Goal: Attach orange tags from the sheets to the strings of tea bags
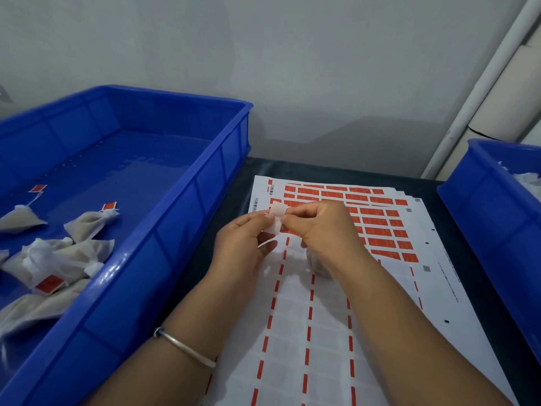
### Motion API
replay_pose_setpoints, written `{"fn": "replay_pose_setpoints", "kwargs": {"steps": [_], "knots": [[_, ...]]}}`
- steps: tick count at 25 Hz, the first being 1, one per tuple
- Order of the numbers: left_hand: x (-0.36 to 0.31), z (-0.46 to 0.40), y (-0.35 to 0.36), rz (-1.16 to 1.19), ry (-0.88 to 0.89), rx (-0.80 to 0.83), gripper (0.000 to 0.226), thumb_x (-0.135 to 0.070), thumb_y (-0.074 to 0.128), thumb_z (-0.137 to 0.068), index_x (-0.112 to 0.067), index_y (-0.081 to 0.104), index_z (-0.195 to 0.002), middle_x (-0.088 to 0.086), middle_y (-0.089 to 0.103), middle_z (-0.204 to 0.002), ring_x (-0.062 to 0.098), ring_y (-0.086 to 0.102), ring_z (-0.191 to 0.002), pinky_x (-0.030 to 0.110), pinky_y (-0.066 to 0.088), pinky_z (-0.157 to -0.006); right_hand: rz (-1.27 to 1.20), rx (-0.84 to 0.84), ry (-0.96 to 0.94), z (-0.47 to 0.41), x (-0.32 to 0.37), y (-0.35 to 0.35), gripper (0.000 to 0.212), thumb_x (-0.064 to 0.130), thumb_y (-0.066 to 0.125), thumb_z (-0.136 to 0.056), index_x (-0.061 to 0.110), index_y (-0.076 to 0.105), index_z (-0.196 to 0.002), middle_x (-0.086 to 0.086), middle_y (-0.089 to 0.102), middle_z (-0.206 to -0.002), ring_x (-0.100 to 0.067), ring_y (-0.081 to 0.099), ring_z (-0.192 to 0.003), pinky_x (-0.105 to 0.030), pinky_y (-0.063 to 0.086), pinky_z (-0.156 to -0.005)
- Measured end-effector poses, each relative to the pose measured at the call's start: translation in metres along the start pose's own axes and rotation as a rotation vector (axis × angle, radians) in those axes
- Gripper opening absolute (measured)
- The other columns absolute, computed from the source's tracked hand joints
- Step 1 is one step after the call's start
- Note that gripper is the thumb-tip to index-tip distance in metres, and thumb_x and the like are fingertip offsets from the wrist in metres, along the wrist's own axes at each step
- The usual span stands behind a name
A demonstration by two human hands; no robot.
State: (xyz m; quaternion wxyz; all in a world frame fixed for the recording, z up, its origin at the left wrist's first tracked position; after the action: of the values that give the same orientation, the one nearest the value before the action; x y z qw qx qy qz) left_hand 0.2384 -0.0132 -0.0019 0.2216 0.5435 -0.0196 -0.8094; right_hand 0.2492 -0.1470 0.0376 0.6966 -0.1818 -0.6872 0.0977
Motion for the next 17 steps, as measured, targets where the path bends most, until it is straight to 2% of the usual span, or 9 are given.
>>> {"fn": "replay_pose_setpoints", "kwargs": {"steps": [3, 6, 8, 10, 12, 14, 17], "knots": [[0.001, 0.005, 0.003, 0.228, -0.092, 0.072, 0.019, -0.007, 0.052, -0.088, -0.014, 0.069, -0.083, 0.007, 0.074, -0.080, 0.020, 0.072, -0.072, 0.026, 0.054, -0.051, -0.085, -0.010, 0.070, 0.000, -0.001, -0.003, 0.025, 0.018, 0.070, -0.082, 0.032, 0.062, -0.063, 0.018, 0.059, -0.080, -0.011, 0.058, -0.071, -0.011, 0.041, -0.046], [0.002, 0.008, 0.008, 0.164, -0.105, 0.186, 0.032, 0.007, 0.049, -0.084, -0.015, 0.073, -0.080, 0.001, 0.074, -0.077, 0.016, 0.072, -0.071, 0.027, 0.055, -0.055, -0.256, 0.000, 0.158, 0.002, -0.004, -0.006, 0.018, 0.013, 0.069, -0.083, 0.026, 0.067, -0.071, 0.010, 0.065, -0.087, -0.017, 0.064, -0.077, -0.015, 0.044, -0.048], [-0.001, 0.011, 0.015, 0.048, -0.042, 0.297, 0.032, 0.000, 0.057, -0.086, -0.021, 0.076, -0.071, -0.008, 0.073, -0.075, 0.008, 0.071, -0.073, 0.026, 0.054, -0.062, -0.318, 0.020, 0.195, 0.002, -0.005, -0.008, 0.013, 0.011, 0.068, -0.083, 0.023, 0.069, -0.076, 0.003, 0.068, -0.090, -0.021, 0.065, -0.082, -0.021, 0.046, -0.052], [-0.003, 0.014, 0.019, -0.019, 0.011, 0.370, 0.020, -0.018, 0.066, -0.079, -0.032, 0.076, -0.069, -0.013, 0.073, -0.081, 0.002, 0.069, -0.078, 0.025, 0.051, -0.071, -0.315, 0.052, 0.199, 0.003, -0.005, -0.009, 0.010, 0.012, 0.067, -0.084, 0.020, 0.070, -0.079, 0.001, 0.070, -0.088, -0.021, 0.065, -0.081, -0.022, 0.045, -0.054], [-0.004, 0.015, 0.019, -0.041, 0.033, 0.374, 0.010, -0.030, 0.068, -0.065, -0.034, 0.076, -0.070, -0.015, 0.073, -0.083, 0.000, 0.068, -0.078, 0.024, 0.049, -0.073, -0.310, 0.093, 0.203, 0.003, -0.005, -0.008, 0.007, 0.013, 0.066, -0.085, 0.016, 0.070, -0.081, 0.000, 0.070, -0.085, -0.018, 0.064, -0.076, -0.022, 0.045, -0.053], [0.000, 0.012, 0.018, -0.049, 0.022, 0.362, 0.015, -0.034, 0.068, -0.060, -0.032, 0.077, -0.073, -0.012, 0.073, -0.087, 0.001, 0.069, -0.080, 0.024, 0.047, -0.073, -0.304, 0.140, 0.213, 0.004, -0.004, -0.007, 0.005, 0.013, 0.065, -0.086, 0.014, 0.069, -0.083, -0.002, 0.070, -0.086, -0.015, 0.063, -0.071, -0.022, 0.045, -0.054], [0.003, 0.009, 0.017, -0.029, -0.004, 0.346, 0.018, -0.035, 0.070, -0.060, -0.029, 0.077, -0.076, -0.008, 0.074, -0.090, 0.003, 0.069, -0.081, 0.025, 0.047, -0.072, -0.304, 0.209, 0.210, 0.006, -0.003, -0.005, 0.004, 0.013, 0.065, -0.086, 0.014, 0.069, -0.087, -0.003, 0.070, -0.086, -0.002, 0.058, -0.047, -0.021, 0.044, -0.052]]}}
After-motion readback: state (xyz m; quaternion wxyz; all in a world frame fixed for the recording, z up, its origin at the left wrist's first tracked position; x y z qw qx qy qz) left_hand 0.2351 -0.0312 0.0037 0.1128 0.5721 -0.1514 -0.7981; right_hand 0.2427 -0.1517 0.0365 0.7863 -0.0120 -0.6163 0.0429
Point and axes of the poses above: each hand's wrist, its own z-axis away from the middle knuckle, its own y-axis out of the palm, x = y × z, the point moved 7 cm from there along -z, towards the middle knuckle
